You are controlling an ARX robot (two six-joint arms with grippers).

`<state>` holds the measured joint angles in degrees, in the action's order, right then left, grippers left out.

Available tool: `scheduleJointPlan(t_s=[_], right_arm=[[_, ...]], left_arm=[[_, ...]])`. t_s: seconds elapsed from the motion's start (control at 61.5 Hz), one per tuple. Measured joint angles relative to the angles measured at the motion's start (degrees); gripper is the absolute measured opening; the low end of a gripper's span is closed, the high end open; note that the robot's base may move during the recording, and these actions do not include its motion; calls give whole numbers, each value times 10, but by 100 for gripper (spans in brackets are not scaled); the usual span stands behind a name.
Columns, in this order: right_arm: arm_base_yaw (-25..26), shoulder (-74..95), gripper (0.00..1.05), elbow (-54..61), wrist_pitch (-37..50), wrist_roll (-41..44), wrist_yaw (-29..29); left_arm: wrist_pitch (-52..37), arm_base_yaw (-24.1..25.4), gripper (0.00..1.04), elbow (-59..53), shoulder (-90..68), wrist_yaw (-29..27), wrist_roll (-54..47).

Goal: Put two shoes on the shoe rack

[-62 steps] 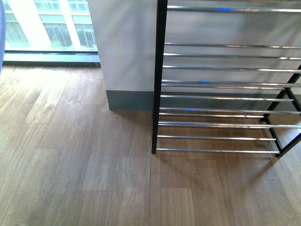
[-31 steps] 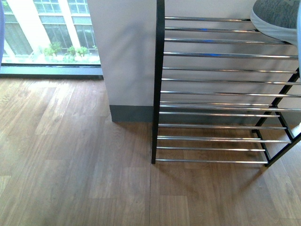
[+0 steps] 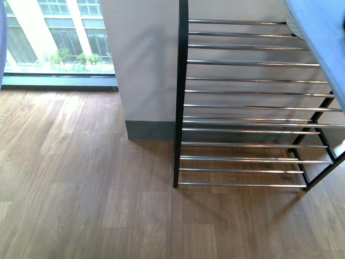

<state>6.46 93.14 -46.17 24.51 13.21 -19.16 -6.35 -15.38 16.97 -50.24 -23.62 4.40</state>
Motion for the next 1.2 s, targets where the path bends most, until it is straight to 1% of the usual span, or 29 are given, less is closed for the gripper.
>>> scheduleJointPlan(t_s=[0.081, 0.146, 0.195, 0.374, 0.472, 0.569, 0.667, 0.78, 1.024, 1.203], right_arm=[[-6, 31, 2, -50, -51, 11, 24], [-13, 68, 2, -103, -90, 20, 56], [-16, 91, 2, -132, -103, 26, 80], [-23, 181, 2, -237, -116, 32, 165], [-23, 216, 2, -280, -130, 34, 191], [-23, 266, 2, -336, -133, 64, 236], [-24, 294, 2, -365, -116, 108, 272], [-25, 317, 2, -392, -110, 149, 299], [-25, 354, 2, -428, -86, 235, 332], [-23, 361, 2, -437, -83, 252, 335]], left_arm=[[0, 0, 2, 0, 0, 0, 0], [0, 0, 2, 0, 0, 0, 0], [0, 0, 2, 0, 0, 0, 0], [0, 0, 2, 0, 0, 0, 0], [0, 0, 2, 0, 0, 0, 0], [0, 0, 2, 0, 0, 0, 0], [0, 0, 2, 0, 0, 0, 0], [0, 0, 2, 0, 0, 0, 0], [0, 0, 2, 0, 0, 0, 0], [0, 0, 2, 0, 0, 0, 0]])
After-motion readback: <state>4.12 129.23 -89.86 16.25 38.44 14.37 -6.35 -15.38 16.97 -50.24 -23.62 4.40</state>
